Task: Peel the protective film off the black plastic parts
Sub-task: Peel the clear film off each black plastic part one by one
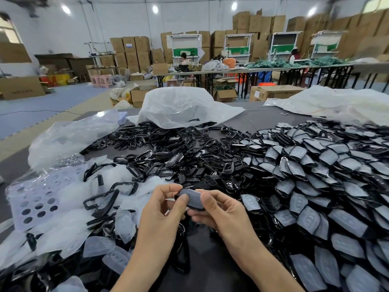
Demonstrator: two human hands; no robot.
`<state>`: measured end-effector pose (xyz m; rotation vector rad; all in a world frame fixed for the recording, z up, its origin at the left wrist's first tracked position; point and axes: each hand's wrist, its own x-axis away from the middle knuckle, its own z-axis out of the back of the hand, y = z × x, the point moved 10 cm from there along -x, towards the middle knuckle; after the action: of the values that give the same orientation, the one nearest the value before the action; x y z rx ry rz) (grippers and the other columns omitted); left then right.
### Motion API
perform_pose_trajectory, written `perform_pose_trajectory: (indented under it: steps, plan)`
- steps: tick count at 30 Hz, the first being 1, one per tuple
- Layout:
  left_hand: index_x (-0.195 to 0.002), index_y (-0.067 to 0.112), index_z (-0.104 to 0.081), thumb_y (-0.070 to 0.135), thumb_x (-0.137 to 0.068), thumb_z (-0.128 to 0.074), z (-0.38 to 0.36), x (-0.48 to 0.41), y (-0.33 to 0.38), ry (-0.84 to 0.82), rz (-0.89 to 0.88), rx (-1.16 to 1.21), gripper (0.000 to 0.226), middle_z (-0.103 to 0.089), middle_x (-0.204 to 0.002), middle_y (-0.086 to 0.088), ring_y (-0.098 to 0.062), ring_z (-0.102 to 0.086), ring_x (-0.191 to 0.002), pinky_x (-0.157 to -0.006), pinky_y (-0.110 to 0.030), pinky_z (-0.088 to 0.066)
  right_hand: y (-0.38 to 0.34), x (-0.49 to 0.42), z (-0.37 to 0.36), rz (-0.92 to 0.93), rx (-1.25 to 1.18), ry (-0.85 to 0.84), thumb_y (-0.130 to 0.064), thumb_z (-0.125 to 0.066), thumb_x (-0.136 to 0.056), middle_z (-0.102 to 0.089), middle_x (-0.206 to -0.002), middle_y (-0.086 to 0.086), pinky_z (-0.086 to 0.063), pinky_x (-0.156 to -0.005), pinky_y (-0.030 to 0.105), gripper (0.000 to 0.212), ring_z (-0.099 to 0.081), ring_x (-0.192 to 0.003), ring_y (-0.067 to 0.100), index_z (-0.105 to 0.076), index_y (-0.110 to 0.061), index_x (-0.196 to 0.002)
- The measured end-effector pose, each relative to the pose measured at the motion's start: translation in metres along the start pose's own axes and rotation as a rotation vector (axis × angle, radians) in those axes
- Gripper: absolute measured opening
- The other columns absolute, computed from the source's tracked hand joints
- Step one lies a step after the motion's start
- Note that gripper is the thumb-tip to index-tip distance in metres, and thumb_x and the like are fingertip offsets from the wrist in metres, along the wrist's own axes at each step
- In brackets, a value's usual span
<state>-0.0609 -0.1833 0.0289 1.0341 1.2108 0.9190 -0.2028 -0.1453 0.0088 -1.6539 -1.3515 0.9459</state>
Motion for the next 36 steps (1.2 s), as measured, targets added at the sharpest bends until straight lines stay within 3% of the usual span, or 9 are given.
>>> perform_pose_trajectory:
  steps: [4,7,10,13,17,22,30,33,36]
  plan:
    - [-0.090,0.035,-0.069,0.009,-0.094,-0.063,-0.006,0.002,0.001,-0.032,0.010,0.077,0.027,-0.074,-0.077,0.001,-0.010,-0.071,-0.068,-0.065,-0.016,-0.054,0.000,-0.002,0.006,0.031,0.045,0.032,-0.033,-0.080,-0.073,-0.077,-0.091,0.015,-0.058,-0.070,0.023,0.028,-0.074,-0.078,0.022,-0.076,-0.014,-0.094]
    - [-0.094,0.033,-0.073,0.006,-0.098,-0.055,-0.008,0.003,0.001,-0.038,0.012,0.103,0.032,-0.075,-0.075,-0.003,-0.012,-0.072,-0.072,-0.068,-0.017,-0.055,0.000,-0.005,0.013,0.043,0.057,0.070,-0.030,-0.079,-0.070,-0.076,-0.084,0.011,-0.058,-0.067,0.023,0.036,-0.069,-0.070,0.017,-0.073,-0.010,-0.099]
    - [-0.097,0.036,-0.073,0.009,-0.098,-0.056,-0.007,0.003,0.002,-0.030,0.000,0.070,0.032,-0.075,-0.078,-0.004,-0.017,-0.073,-0.077,-0.074,-0.022,-0.057,0.003,-0.007,0.013,0.044,0.066,0.054,-0.016,-0.075,-0.081,-0.074,-0.079,0.009,-0.056,-0.065,0.021,0.026,-0.067,-0.069,0.015,-0.068,-0.005,-0.104]
    - [-0.095,0.041,-0.073,0.009,-0.095,-0.062,-0.008,0.006,0.009,-0.015,-0.038,-0.002,0.034,-0.075,-0.079,0.002,-0.010,-0.071,-0.073,-0.068,-0.015,-0.054,0.002,-0.006,0.014,0.051,0.083,0.045,-0.004,-0.070,-0.089,-0.074,-0.077,0.008,-0.054,-0.063,0.019,0.017,-0.067,-0.069,0.013,-0.067,-0.005,-0.105]
    - [-0.091,0.033,-0.072,0.010,-0.091,-0.066,-0.010,0.009,0.013,0.000,-0.044,-0.059,0.024,-0.073,-0.076,0.008,-0.003,-0.068,-0.065,-0.060,-0.008,-0.046,-0.003,-0.005,0.012,0.086,0.116,0.027,-0.007,-0.072,-0.088,-0.075,-0.081,0.009,-0.054,-0.064,0.020,0.017,-0.068,-0.072,0.014,-0.073,-0.017,-0.102]
    - [-0.093,0.035,-0.071,0.011,-0.094,-0.062,-0.010,0.009,0.012,0.015,-0.045,-0.121,0.026,-0.071,-0.077,0.015,0.000,-0.062,-0.066,-0.062,-0.010,-0.045,-0.004,-0.006,0.013,0.084,0.039,0.048,-0.031,-0.075,-0.077,-0.074,-0.081,0.012,-0.055,-0.067,0.022,0.022,-0.068,-0.072,0.018,-0.078,-0.019,-0.095]
    - [-0.097,0.042,-0.070,0.015,-0.098,-0.055,-0.013,0.012,0.011,0.001,-0.031,-0.138,0.031,-0.073,-0.084,0.016,-0.004,-0.063,-0.065,-0.063,-0.009,-0.047,0.001,-0.010,0.019,0.069,0.006,0.061,-0.022,-0.077,-0.075,-0.072,-0.078,0.010,-0.054,-0.064,0.020,0.020,-0.066,-0.067,0.016,-0.078,-0.017,-0.094]
    - [-0.098,0.040,-0.072,0.011,-0.096,-0.059,-0.013,0.012,0.009,0.005,-0.014,-0.114,0.032,-0.073,-0.084,0.014,-0.003,-0.065,-0.066,-0.062,-0.009,-0.048,0.001,-0.008,0.021,0.085,0.087,0.078,-0.009,-0.074,-0.086,-0.074,-0.079,0.008,-0.053,-0.064,0.019,0.013,-0.066,-0.068,0.015,-0.072,-0.013,-0.098]
    - [-0.096,0.042,-0.075,0.009,-0.096,-0.060,-0.016,0.012,0.005,-0.007,-0.002,-0.103,0.036,-0.074,-0.086,0.013,-0.006,-0.066,-0.068,-0.063,-0.011,-0.050,-0.003,-0.006,0.019,0.125,0.212,0.084,-0.007,-0.074,-0.088,-0.074,-0.081,0.002,-0.053,-0.064,0.019,0.014,-0.066,-0.068,0.011,-0.069,-0.015,-0.098]
